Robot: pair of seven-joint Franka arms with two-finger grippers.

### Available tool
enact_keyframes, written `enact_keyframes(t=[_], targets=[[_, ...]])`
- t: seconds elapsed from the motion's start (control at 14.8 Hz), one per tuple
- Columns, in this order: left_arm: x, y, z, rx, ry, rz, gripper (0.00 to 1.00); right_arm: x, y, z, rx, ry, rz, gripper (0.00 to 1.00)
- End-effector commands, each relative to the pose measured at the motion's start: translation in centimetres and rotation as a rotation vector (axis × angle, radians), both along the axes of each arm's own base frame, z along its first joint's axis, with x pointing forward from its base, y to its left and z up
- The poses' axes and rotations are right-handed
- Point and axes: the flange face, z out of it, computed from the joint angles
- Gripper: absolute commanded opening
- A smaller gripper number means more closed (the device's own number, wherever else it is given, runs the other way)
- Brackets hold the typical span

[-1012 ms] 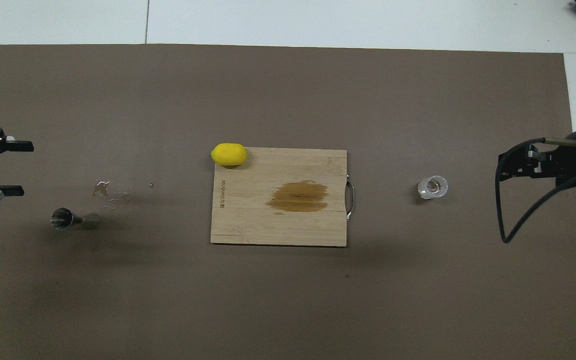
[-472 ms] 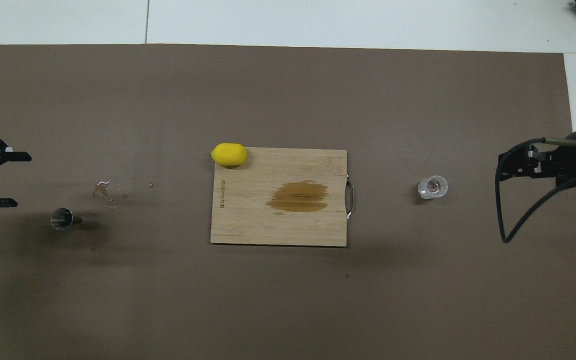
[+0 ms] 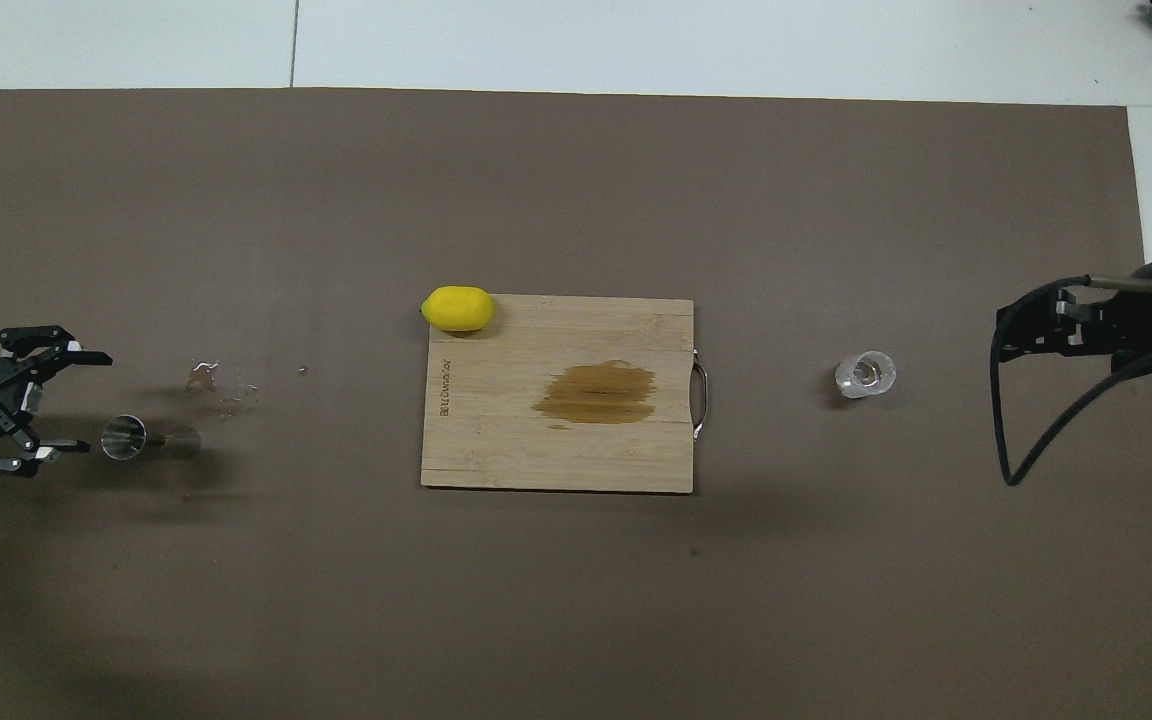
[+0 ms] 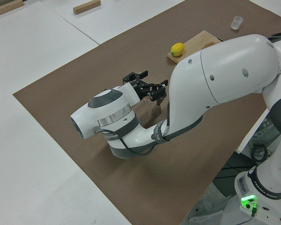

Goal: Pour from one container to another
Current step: 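Lower the left gripper around the metal cup and close it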

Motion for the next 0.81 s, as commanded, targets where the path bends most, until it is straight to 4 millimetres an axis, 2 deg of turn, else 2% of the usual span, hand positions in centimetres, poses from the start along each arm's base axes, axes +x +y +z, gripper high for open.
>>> enact_keyframes(t=[0.0,0.34,0.74], targets=[[-1.0,0.7,-2.0,-0.009,-0.001,0.014,1.00,-0.5,-0.3,0.0,-0.006,-0.012,0.014,1.00],[-1.5,0.0,-3.9,0.011,-0.081,0.024,1.00,-0.5,-0.4,0.0,-0.006,-0.012,0.013,1.00],[-2.9,-0.2,-4.5,0.000,-0.075,-0.001,1.00,-0.5,-0.4,0.0,-0.006,-0.012,0.013,1.00]])
